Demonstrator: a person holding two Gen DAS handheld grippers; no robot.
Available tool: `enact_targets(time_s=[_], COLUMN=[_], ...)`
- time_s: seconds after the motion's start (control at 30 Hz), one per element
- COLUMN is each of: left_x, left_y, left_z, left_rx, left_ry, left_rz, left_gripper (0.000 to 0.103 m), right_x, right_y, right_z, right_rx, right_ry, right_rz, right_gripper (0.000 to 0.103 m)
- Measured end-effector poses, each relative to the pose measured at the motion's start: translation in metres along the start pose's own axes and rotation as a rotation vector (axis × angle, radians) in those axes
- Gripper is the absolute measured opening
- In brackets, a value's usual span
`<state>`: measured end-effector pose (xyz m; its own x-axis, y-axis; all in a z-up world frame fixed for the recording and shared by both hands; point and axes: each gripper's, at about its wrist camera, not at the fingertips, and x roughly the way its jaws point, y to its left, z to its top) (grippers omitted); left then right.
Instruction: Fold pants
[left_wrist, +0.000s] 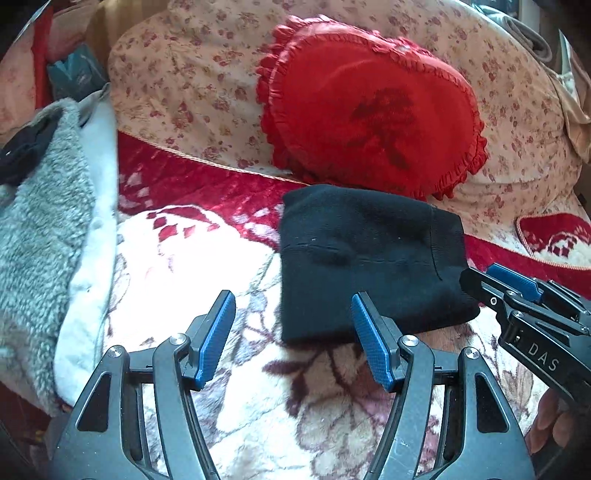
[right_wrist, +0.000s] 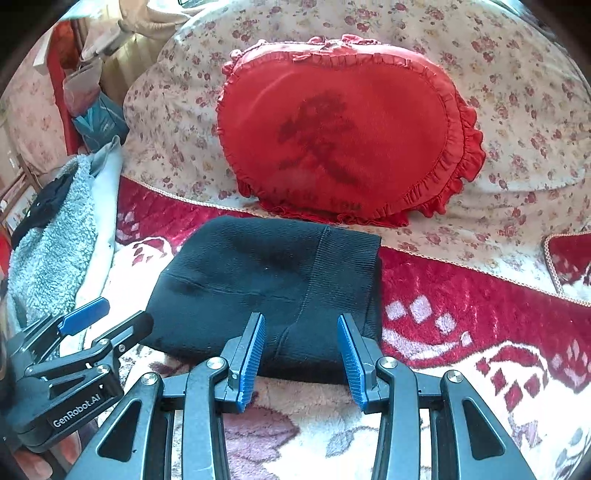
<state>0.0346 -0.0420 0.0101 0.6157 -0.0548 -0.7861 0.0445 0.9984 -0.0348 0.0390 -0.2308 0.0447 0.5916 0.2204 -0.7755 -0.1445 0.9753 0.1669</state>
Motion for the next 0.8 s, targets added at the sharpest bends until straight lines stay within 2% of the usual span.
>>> enact_targets(time_s=[0.33, 0.8], left_x=[-0.02, -0.022], left_y=[0.008, -0.001], left_z=[-0.008, -0.012], left_rx=[-0.013, 0.019], left_ry=[-0.028, -0.027], left_rz=[0.029, 0.036], left_gripper=[0.065, 0.065], right_x=[-0.013, -0.016], right_y=[0.01, 0.008], right_z=[-0.006, -0.011], right_rx=[-0.007, -0.007], right_ry=[-0.004, 0.004], right_rz=[-0.01, -0.014], right_gripper=[0.041, 0.043])
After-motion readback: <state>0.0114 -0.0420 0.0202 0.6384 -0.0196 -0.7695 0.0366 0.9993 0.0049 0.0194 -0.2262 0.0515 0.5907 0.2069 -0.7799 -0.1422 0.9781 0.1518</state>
